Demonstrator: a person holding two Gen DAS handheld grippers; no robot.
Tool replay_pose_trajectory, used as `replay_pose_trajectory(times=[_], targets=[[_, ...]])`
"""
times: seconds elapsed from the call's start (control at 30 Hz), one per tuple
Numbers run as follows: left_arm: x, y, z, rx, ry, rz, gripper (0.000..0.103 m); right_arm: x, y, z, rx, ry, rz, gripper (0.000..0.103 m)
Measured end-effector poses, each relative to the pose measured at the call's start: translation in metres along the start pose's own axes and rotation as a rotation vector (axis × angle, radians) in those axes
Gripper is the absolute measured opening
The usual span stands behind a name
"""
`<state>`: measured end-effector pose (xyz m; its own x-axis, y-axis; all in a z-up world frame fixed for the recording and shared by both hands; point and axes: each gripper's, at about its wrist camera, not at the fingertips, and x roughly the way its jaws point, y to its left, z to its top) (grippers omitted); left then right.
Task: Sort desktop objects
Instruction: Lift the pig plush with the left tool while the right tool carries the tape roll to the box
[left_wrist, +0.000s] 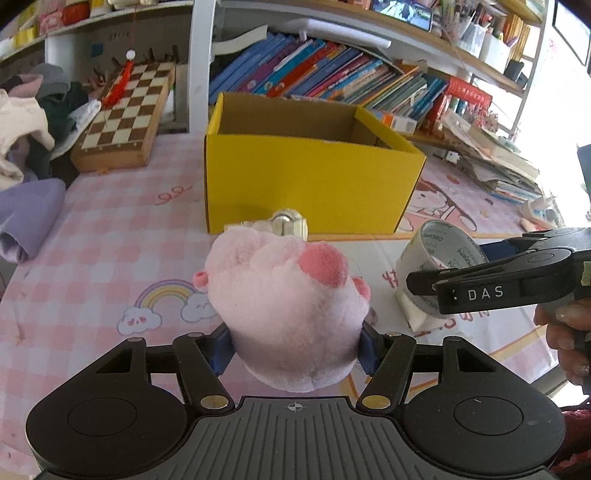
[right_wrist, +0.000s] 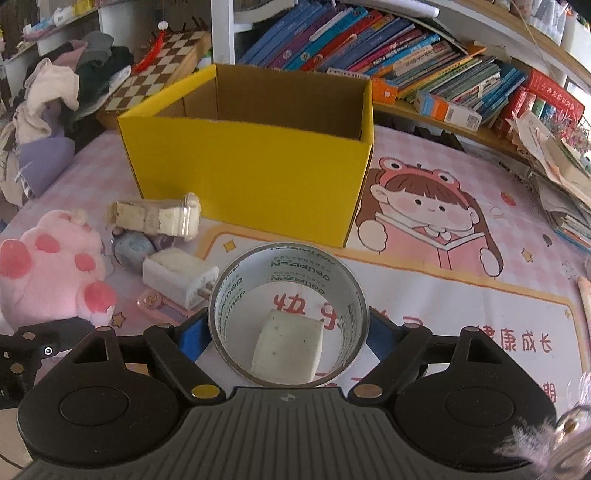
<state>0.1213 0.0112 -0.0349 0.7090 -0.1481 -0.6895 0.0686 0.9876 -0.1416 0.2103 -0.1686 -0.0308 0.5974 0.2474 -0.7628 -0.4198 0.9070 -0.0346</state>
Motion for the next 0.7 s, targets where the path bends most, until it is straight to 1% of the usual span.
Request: replay_pose_trajectory(times=[0.4,0.7], targets=[[-0.016,-0.009,0.022,0.068,-0.080,0.003,0.064,-0.021,-0.003,0.015,-0.010,-0.081,0.013,0.084],[-0.022,-0.014,0.042,0.098,-0.133,0.025,0.064,-0.031,-0.006,0.037,-0.057,-0.157,0.043,0.084]])
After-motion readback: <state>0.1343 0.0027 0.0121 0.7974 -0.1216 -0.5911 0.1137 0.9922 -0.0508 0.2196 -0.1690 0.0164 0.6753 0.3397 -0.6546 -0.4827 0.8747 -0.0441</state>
